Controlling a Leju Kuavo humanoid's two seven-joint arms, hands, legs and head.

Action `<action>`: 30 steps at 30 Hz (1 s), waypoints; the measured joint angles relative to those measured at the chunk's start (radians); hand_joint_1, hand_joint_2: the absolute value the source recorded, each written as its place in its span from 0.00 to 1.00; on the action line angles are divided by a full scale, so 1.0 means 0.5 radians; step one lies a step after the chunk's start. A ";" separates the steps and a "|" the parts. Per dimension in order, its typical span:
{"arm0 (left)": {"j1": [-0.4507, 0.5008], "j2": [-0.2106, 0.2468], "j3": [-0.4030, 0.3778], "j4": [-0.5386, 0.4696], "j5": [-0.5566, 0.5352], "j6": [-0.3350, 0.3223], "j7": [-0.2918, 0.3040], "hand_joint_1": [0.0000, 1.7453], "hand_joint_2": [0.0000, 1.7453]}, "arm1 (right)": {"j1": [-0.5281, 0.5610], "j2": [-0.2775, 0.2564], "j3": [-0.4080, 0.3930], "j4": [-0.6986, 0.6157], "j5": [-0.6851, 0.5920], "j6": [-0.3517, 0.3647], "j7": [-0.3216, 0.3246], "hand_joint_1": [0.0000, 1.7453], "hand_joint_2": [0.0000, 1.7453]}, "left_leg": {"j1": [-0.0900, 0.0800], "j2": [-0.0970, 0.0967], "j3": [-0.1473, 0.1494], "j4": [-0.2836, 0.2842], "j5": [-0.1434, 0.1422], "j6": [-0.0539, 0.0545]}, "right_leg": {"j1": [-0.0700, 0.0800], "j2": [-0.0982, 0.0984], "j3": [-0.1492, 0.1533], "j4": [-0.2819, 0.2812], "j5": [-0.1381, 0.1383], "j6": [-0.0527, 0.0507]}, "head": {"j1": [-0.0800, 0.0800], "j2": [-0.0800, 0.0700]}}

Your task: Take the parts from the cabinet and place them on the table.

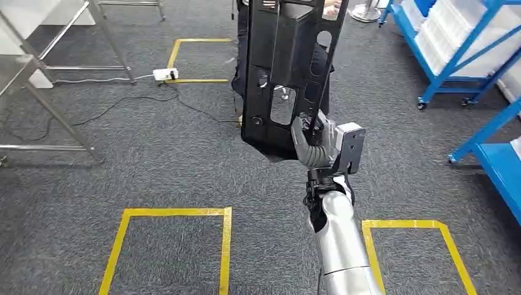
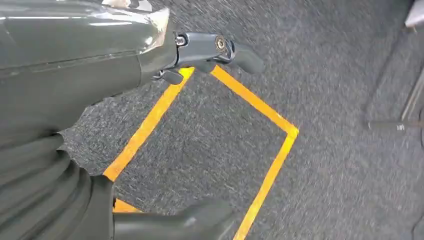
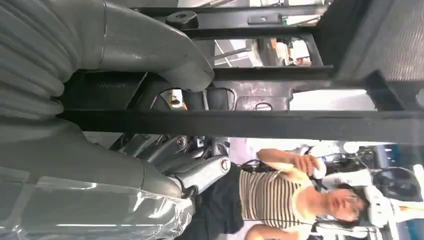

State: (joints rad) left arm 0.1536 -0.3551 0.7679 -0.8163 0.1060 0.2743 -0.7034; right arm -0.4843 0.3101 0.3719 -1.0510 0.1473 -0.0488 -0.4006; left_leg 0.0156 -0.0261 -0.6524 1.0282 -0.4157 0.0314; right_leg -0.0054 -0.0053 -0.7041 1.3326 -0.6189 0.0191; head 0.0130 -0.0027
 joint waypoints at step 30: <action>-0.206 0.051 0.127 -0.027 -0.154 -0.446 0.001 0.00 1.00 | 0.169 -0.237 -0.161 -0.262 0.108 -0.159 0.035 1.00 1.00 | -0.010 -0.003 0.046 -0.042 -0.009 0.024 | -0.013 0.003 -0.029 -0.015 0.032 0.008 | -0.026 0.000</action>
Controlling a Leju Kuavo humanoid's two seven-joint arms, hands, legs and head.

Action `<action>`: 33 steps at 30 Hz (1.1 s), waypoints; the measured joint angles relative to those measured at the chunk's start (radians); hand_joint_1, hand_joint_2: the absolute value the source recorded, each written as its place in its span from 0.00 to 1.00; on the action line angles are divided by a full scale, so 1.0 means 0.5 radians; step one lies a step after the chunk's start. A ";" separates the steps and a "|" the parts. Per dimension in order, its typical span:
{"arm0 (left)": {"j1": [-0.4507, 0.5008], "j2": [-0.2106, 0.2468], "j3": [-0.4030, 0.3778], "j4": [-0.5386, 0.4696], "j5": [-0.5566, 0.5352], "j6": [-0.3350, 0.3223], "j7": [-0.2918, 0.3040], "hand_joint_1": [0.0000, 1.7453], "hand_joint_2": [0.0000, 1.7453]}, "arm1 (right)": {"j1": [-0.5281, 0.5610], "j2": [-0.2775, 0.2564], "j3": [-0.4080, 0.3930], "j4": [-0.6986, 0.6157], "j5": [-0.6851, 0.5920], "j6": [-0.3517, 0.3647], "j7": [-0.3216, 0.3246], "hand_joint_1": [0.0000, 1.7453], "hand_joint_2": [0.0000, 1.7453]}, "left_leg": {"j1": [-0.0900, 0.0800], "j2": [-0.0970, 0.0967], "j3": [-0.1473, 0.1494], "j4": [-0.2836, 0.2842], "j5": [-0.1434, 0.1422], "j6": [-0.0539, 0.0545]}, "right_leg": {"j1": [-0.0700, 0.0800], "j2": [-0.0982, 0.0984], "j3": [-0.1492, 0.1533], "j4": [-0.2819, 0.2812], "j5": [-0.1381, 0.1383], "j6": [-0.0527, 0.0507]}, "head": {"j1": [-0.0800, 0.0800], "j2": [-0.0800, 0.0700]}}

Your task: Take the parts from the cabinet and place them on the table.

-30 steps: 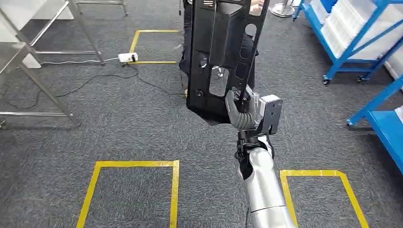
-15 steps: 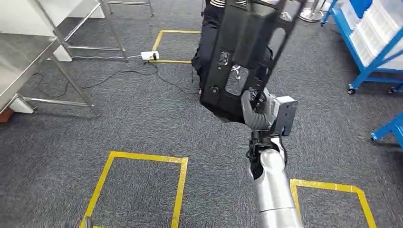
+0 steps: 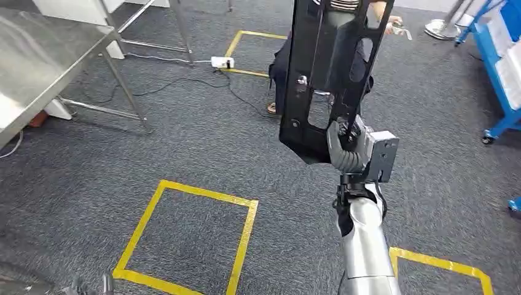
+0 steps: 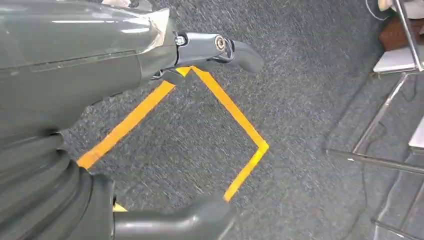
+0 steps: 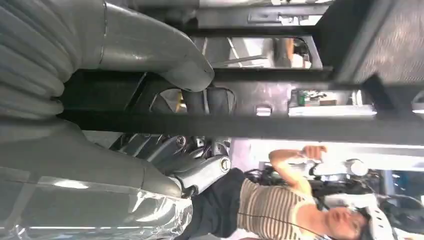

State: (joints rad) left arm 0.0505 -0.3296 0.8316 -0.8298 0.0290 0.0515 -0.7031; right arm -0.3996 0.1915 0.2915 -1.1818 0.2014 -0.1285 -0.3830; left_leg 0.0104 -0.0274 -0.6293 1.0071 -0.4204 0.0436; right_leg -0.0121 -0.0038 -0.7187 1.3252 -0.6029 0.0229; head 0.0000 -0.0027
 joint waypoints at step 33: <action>-0.182 0.104 -0.285 0.215 -0.189 -0.085 0.000 0.00 1.00 | 0.253 -0.232 -0.273 -0.372 -0.090 -0.087 0.061 1.00 1.00 | -0.016 -0.051 0.071 -0.018 -0.028 0.037 | -0.030 0.002 0.080 -0.222 0.142 0.093 | -0.014 0.000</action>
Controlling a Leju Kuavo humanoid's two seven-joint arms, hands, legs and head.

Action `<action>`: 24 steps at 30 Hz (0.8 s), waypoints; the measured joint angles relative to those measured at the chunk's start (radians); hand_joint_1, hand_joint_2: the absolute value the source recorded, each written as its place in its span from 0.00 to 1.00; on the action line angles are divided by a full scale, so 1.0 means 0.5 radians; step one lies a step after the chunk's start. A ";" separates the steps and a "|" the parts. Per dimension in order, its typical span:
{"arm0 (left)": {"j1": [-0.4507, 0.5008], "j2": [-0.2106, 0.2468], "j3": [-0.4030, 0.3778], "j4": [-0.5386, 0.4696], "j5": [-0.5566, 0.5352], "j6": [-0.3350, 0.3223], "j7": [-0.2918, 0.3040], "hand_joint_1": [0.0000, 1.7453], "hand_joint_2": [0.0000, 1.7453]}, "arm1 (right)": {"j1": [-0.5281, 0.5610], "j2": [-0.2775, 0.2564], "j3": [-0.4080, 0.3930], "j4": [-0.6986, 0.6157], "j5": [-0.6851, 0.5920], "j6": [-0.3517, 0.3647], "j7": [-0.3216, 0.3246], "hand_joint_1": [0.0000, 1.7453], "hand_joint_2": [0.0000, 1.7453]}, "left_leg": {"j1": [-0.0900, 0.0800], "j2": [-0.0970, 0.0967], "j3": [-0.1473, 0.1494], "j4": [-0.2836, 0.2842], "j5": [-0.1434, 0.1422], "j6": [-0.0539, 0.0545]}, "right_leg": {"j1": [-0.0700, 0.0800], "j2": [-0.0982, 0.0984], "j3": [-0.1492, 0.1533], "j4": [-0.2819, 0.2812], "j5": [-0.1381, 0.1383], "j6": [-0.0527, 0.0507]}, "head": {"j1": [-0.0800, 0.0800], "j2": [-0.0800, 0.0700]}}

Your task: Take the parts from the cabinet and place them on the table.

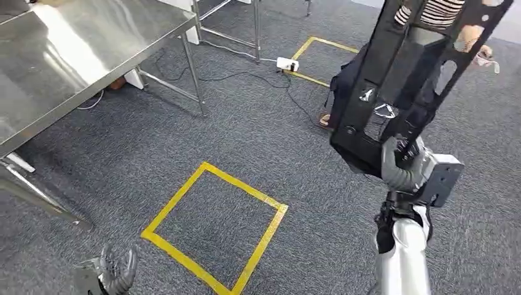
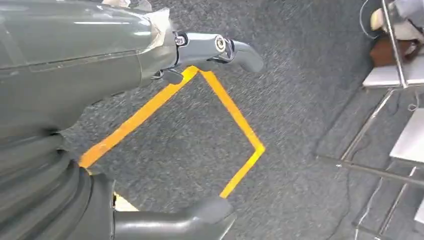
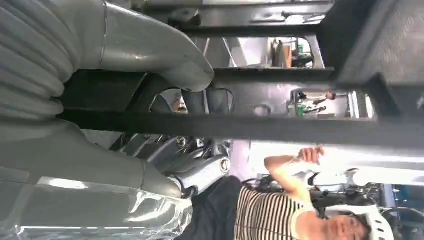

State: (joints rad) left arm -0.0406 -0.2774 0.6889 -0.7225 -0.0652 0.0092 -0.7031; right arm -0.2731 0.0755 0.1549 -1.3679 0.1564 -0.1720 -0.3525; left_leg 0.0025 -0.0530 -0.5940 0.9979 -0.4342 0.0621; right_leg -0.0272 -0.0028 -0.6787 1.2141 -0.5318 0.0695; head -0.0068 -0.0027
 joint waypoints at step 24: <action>-0.044 0.113 -0.477 0.148 0.098 0.151 -0.001 0.00 1.00 | 0.336 -0.114 -0.095 -0.307 -0.025 -0.089 -0.049 1.00 1.00 | -0.046 0.135 0.050 -0.053 -0.005 0.025 | 0.032 -0.100 0.165 -0.320 0.077 -0.070 | -0.018 0.000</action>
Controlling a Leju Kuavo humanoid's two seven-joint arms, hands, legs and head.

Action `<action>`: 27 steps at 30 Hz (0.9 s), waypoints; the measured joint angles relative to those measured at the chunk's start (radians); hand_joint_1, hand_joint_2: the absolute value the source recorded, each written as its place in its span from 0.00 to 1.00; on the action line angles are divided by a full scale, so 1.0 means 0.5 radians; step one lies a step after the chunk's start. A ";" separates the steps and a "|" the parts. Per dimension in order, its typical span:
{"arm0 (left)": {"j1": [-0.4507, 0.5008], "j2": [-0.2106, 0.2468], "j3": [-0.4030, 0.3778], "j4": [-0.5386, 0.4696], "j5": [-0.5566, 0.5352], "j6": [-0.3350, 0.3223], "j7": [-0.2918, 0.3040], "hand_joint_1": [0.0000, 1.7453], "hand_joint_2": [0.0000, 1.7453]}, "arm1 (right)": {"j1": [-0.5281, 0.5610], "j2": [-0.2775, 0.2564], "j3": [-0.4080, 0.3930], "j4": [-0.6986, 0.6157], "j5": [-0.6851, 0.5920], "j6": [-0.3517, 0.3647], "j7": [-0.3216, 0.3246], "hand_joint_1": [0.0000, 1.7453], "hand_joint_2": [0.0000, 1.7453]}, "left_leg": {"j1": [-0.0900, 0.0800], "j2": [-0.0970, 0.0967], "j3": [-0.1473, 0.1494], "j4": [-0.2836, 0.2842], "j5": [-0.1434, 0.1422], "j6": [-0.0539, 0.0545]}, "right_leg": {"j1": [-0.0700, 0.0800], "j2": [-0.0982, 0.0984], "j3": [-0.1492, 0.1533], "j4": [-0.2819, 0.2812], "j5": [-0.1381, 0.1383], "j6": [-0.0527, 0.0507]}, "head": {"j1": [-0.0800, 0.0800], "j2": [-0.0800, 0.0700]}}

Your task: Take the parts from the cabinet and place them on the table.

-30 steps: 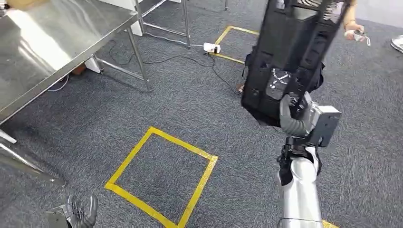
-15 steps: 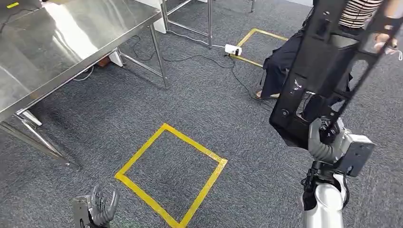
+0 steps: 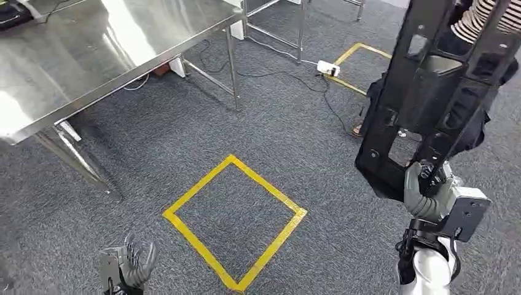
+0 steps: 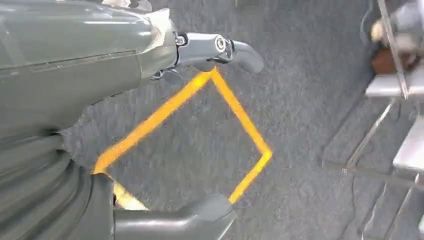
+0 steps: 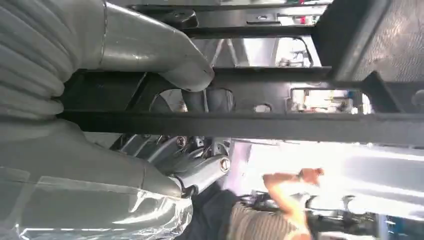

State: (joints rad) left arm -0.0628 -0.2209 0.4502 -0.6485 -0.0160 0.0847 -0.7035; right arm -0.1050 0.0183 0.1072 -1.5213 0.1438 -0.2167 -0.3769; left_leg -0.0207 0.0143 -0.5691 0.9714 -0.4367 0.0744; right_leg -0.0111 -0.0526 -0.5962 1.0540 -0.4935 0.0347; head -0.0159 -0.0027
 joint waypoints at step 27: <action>-0.009 0.024 -0.060 0.040 0.015 -0.001 0.000 0.00 1.00 | 0.040 -0.031 -0.028 -0.045 0.007 -0.017 -0.024 1.00 1.00 | -0.025 0.068 -0.100 0.118 -0.036 -0.006 | -0.006 -0.094 0.057 -0.048 -0.003 -0.018 | -0.002 0.000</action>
State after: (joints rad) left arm -0.0675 -0.2087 0.4204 -0.6287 -0.0084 0.0843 -0.7034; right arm -0.0851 0.0031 0.0931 -1.5438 0.1473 -0.2251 -0.3891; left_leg -0.0332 0.0484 -0.6193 1.0306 -0.4545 0.0713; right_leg -0.0144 -0.0996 -0.5676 1.0298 -0.4950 0.0258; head -0.0172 -0.0027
